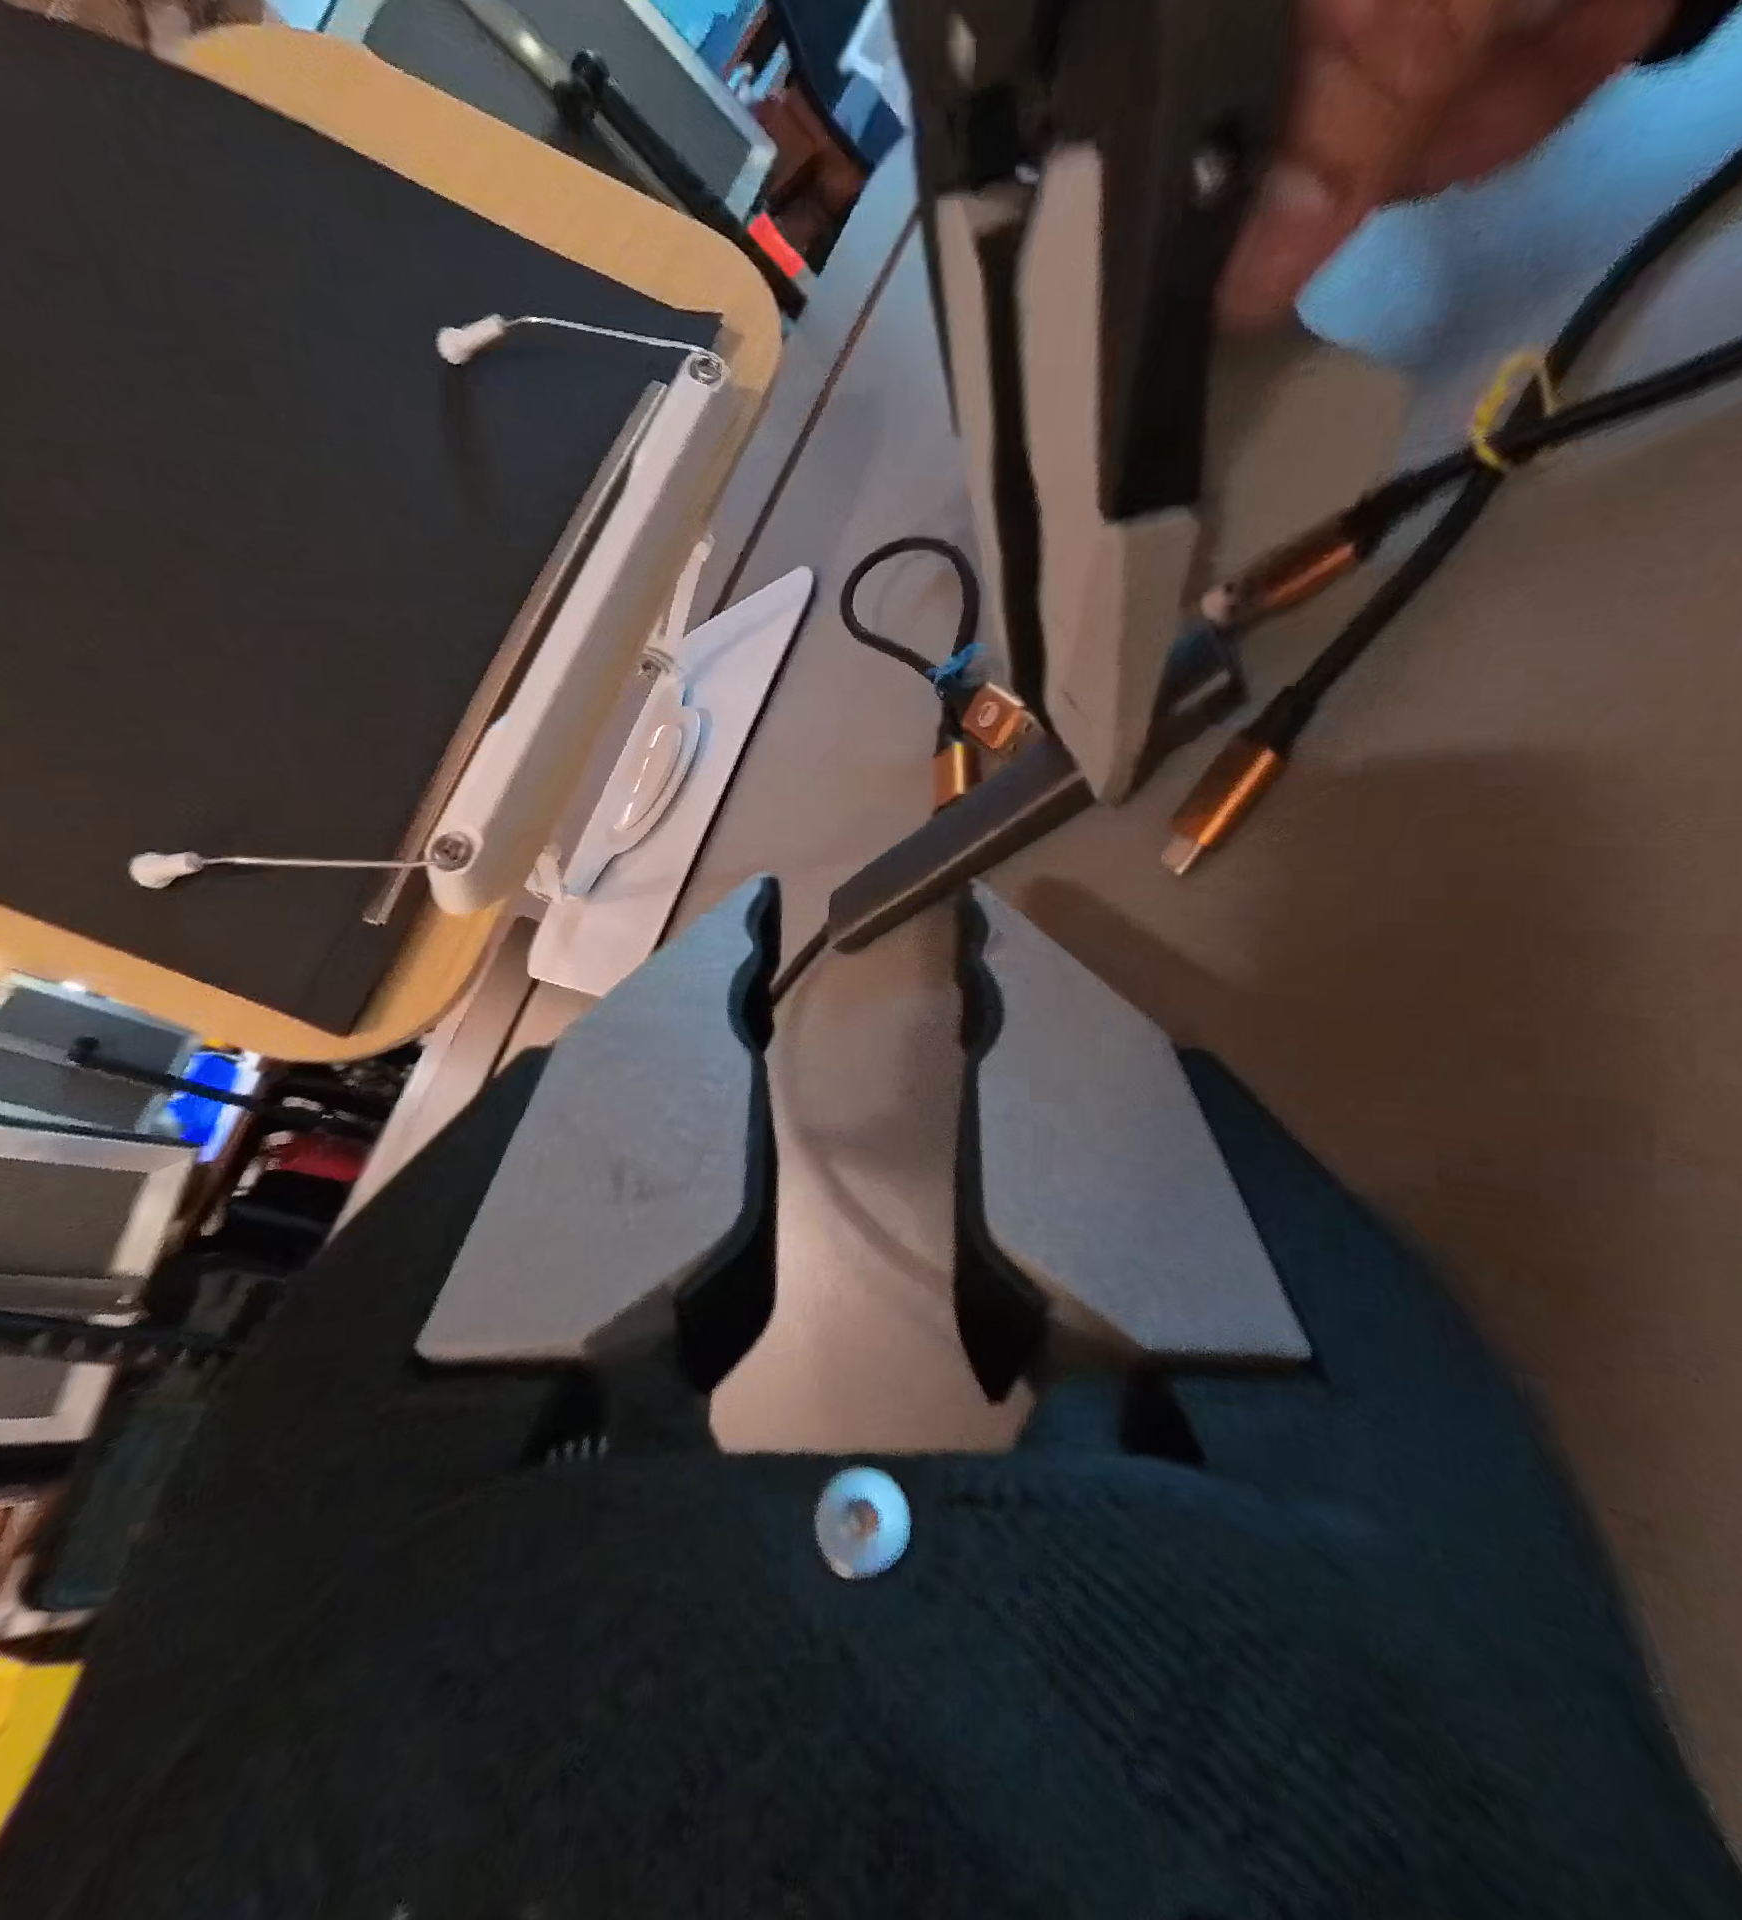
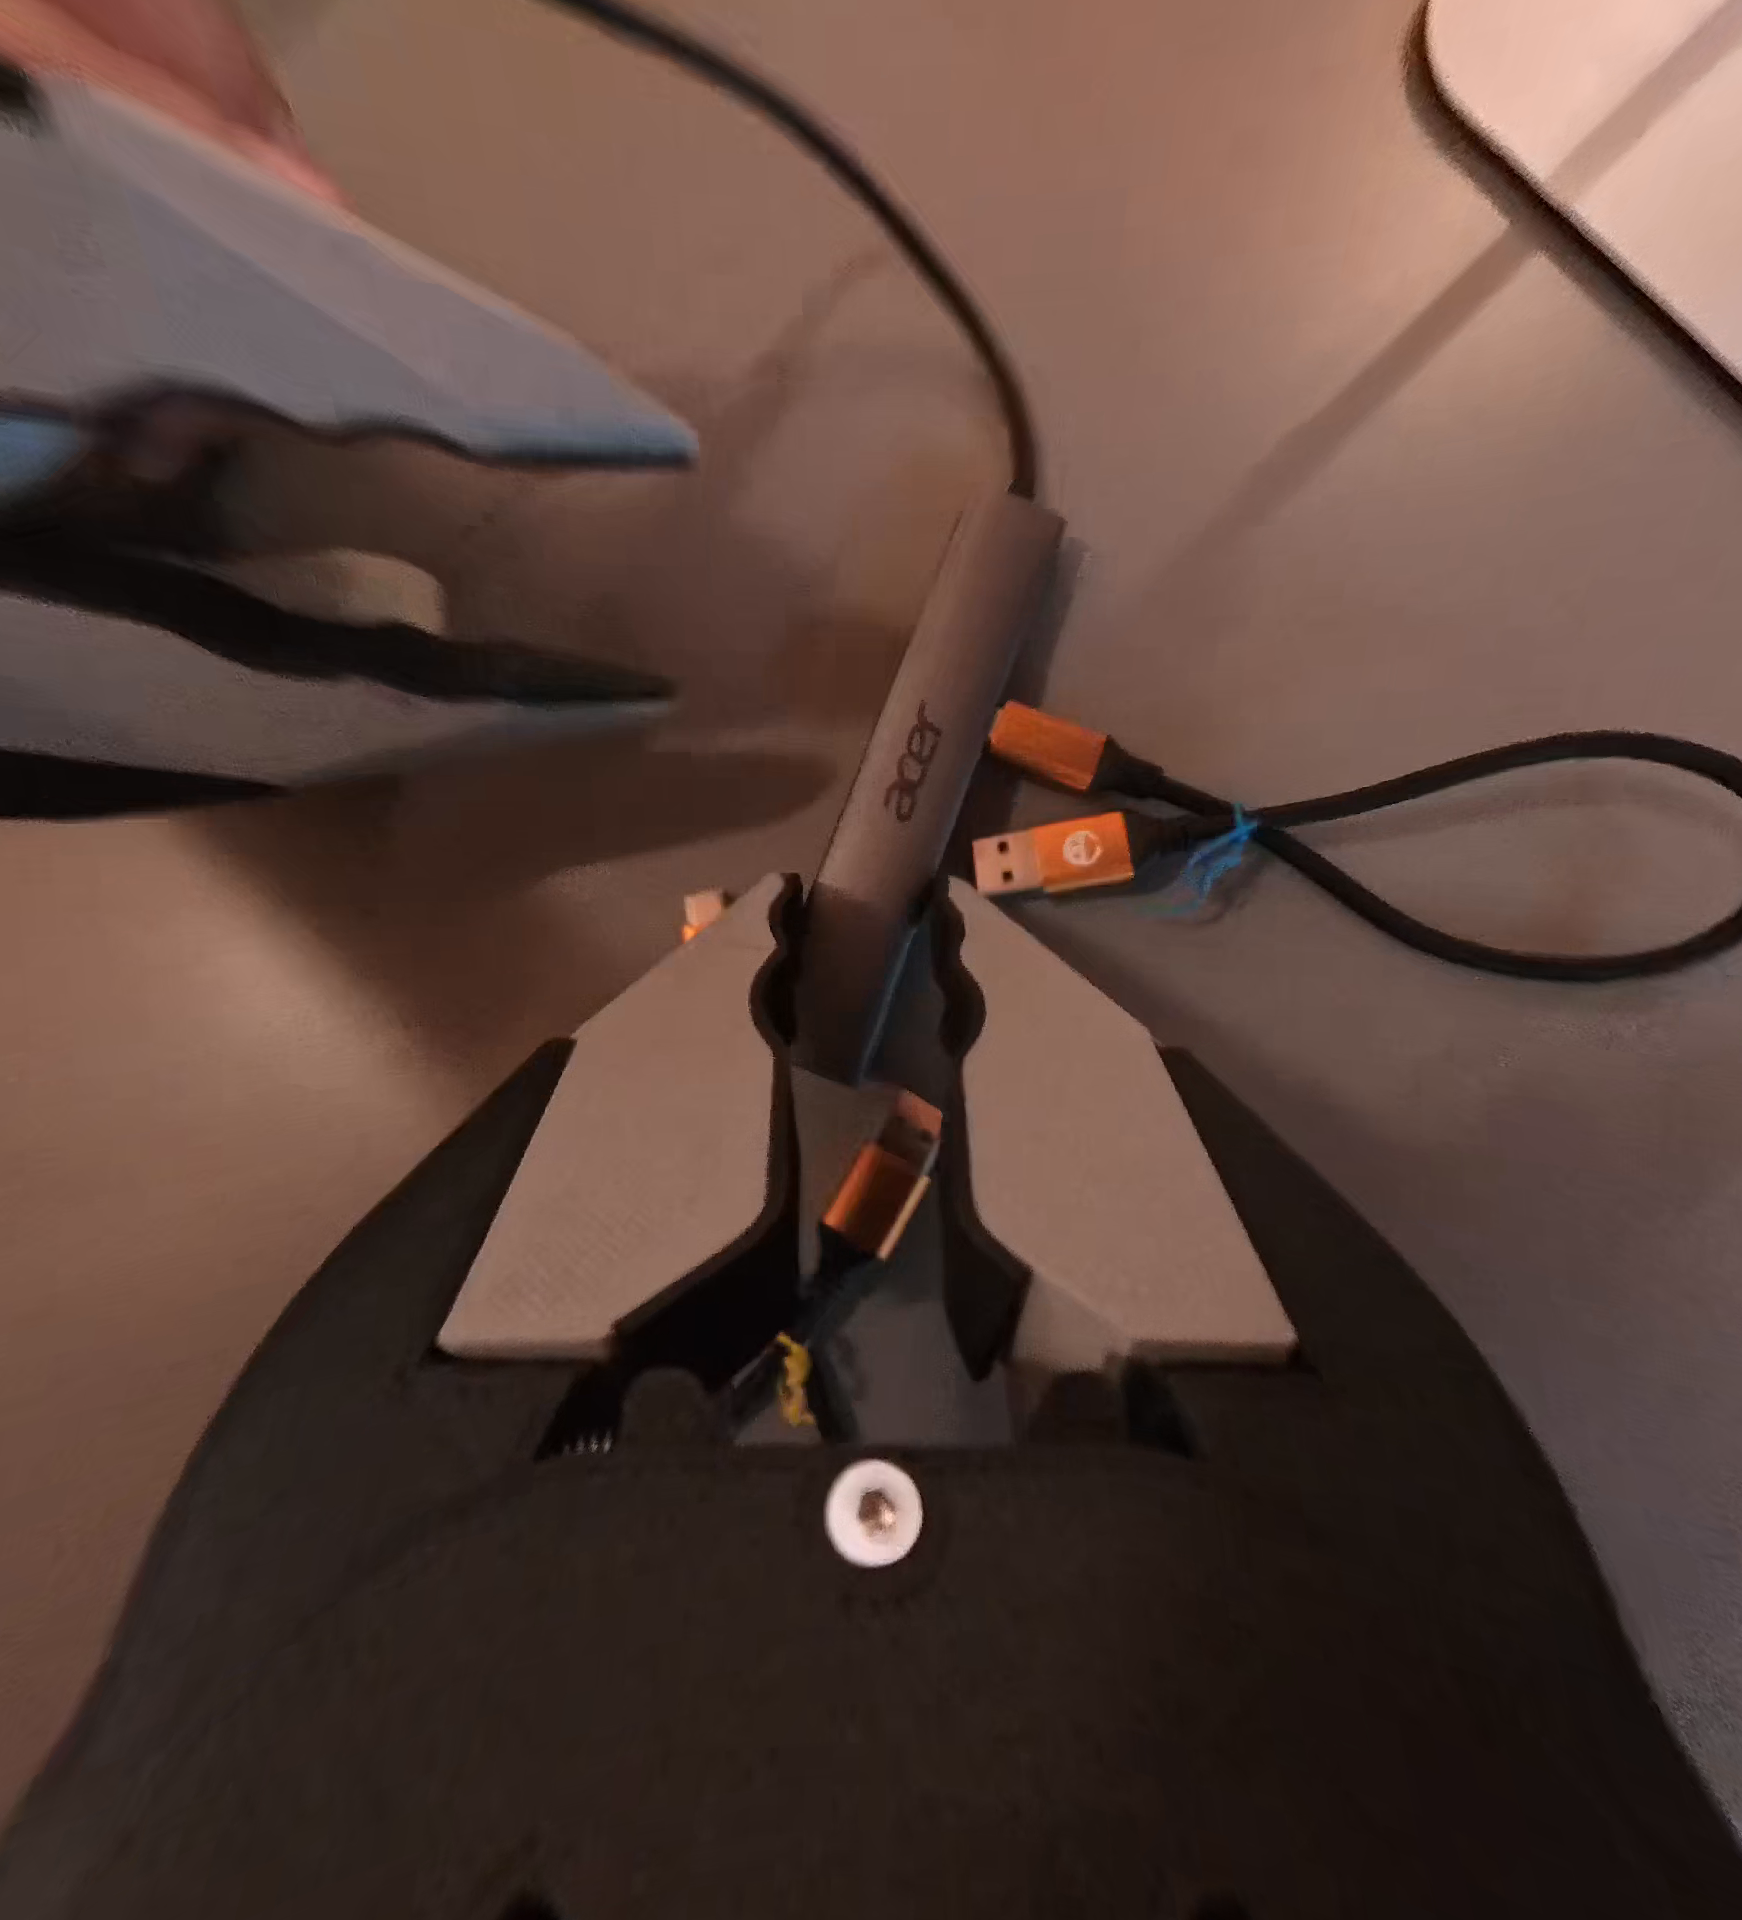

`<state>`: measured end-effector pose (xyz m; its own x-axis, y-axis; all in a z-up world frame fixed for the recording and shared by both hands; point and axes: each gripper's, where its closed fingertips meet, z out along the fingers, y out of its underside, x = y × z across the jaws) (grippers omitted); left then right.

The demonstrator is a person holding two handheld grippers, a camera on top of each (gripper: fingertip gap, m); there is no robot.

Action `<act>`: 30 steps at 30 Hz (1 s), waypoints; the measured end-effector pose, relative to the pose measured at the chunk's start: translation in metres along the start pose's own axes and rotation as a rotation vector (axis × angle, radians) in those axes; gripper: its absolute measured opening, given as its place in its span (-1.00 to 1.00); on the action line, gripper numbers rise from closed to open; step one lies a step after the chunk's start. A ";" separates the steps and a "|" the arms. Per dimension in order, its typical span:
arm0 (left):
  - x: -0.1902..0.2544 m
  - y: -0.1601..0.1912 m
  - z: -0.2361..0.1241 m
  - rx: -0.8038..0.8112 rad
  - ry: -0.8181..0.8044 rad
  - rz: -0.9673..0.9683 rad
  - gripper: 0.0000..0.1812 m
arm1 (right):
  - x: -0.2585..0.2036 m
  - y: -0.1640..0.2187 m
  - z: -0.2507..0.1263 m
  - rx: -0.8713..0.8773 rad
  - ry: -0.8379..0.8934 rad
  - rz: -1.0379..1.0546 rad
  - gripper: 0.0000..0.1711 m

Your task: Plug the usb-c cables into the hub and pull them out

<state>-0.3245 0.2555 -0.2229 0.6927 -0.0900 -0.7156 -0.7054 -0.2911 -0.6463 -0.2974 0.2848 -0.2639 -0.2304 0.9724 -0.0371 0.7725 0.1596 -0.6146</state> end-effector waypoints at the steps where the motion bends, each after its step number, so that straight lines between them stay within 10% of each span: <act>1: 0.001 0.001 0.002 -0.014 -0.011 0.039 -0.66 | -0.005 -0.006 -0.004 0.035 -0.035 0.018 -0.75; 11: 0.017 -0.007 0.012 -0.056 -0.056 0.296 -0.91 | -0.043 -0.030 -0.030 0.180 -0.324 0.096 -0.76; 18: -0.007 -0.018 0.001 0.068 -0.081 0.087 -0.92 | -0.049 -0.056 -0.076 0.408 -0.405 -0.017 -0.76; 30: -0.004 -0.043 -0.017 0.292 0.063 -0.134 -0.92 | -0.071 -0.066 -0.079 0.492 0.010 -0.589 -0.88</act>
<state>-0.2939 0.2520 -0.1876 0.7841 -0.1305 -0.6068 -0.6140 -0.0201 -0.7891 -0.2852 0.2184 -0.1590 -0.5147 0.7525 0.4108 0.1711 0.5597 -0.8108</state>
